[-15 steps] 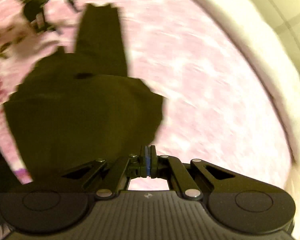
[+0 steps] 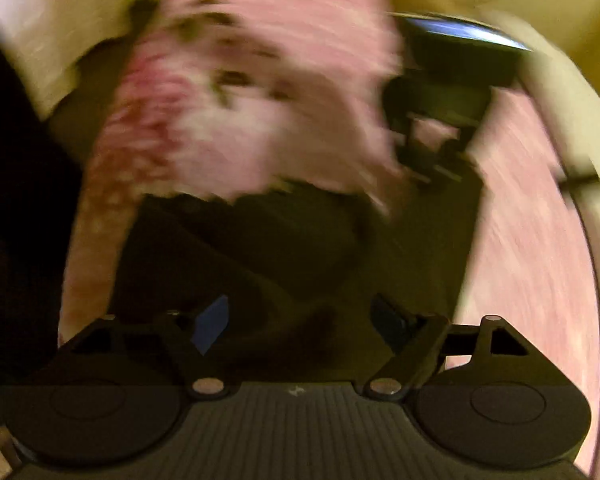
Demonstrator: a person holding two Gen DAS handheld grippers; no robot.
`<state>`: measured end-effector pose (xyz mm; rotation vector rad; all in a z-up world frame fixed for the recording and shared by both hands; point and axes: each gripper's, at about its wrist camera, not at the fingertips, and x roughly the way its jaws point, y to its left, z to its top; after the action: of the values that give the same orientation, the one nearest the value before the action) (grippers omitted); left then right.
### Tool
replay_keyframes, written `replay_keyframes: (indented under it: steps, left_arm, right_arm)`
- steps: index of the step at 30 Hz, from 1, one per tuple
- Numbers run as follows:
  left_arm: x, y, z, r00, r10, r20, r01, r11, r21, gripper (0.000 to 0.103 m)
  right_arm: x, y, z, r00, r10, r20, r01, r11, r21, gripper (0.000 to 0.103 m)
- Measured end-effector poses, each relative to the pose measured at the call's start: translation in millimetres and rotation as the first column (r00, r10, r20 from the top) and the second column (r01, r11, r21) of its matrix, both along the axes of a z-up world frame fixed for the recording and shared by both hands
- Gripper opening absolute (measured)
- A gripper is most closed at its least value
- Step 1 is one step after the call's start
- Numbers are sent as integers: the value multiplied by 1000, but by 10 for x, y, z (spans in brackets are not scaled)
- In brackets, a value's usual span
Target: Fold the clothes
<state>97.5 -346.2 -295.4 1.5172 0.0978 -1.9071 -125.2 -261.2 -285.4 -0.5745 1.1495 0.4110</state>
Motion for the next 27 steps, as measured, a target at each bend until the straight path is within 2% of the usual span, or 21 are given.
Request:
replay_keyframes:
  steps: [1,2,3,4,5,8,10,11,12,15,18,21,22,23,25,27]
  left_arm:
    - [41,39,38,1000,18,-3,-18,1000,9,7]
    - [89,88,63,1000,26,0,-26,999,18,7]
    - [135,134,77,999,41,3,-41,999,27,7]
    - [199,185,93,997,71,7,-71,997,34,7]
    - [259,223,114,995,104,5,-104,994,40,7]
    - [534,352,268,969,248,-12,-247,968,47,7]
    - [737,472,405,939,344,-7,-344,938,45,7]
    - [863,563,493,922,387,2,-387,921,51,6]
    - [968,659,579,908,418,8,-417,906,64,6]
    - [1215,948,845,877,479,42,-481,872,95,6]
    - [1325,1220,1127,858,512,27,-510,848,143,7]
    - [1339,1194,1186,841,541,31,-538,826,169,7]
    - [1344,1185,1205,834,550,32,-547,818,177,7]
    - [1328,1145,1160,835,548,38,-545,816,191,7]
    - [1289,1083,1058,842,537,54,-533,814,232,8]
    - [1202,1059,941,867,492,77,-491,820,294,9]
  right_arm:
    - [57,59,-98,999,36,-40,-37,999,-12,79]
    - [128,63,-210,993,39,-110,-41,999,-13,51]
    - [161,-8,-255,987,11,-160,-8,1000,23,11]
    - [196,-97,-224,982,-51,-182,62,997,56,2]
    - [181,-198,-117,979,-105,-176,122,988,93,1]
    - [-62,-533,333,958,-265,-107,274,958,87,0]
    - [-260,-757,662,919,-390,-55,393,917,64,0]
    - [-391,-905,853,878,-478,-27,479,877,49,0]
    - [-537,-1055,1051,822,-569,8,569,822,31,0]
    - [-947,-1328,1518,652,-751,107,756,655,-10,0]
    - [-1251,-1405,1782,489,-854,178,871,491,-35,0]
    - [-1448,-1457,1845,329,-928,177,942,335,5,0]
    - [-1482,-1458,1810,296,-940,172,953,304,20,0]
    - [-1482,-1454,1756,277,-947,162,958,286,30,0]
    - [-1448,-1546,1634,259,-958,121,963,266,42,0]
    - [-1393,-1621,1402,251,-967,49,967,252,25,0]
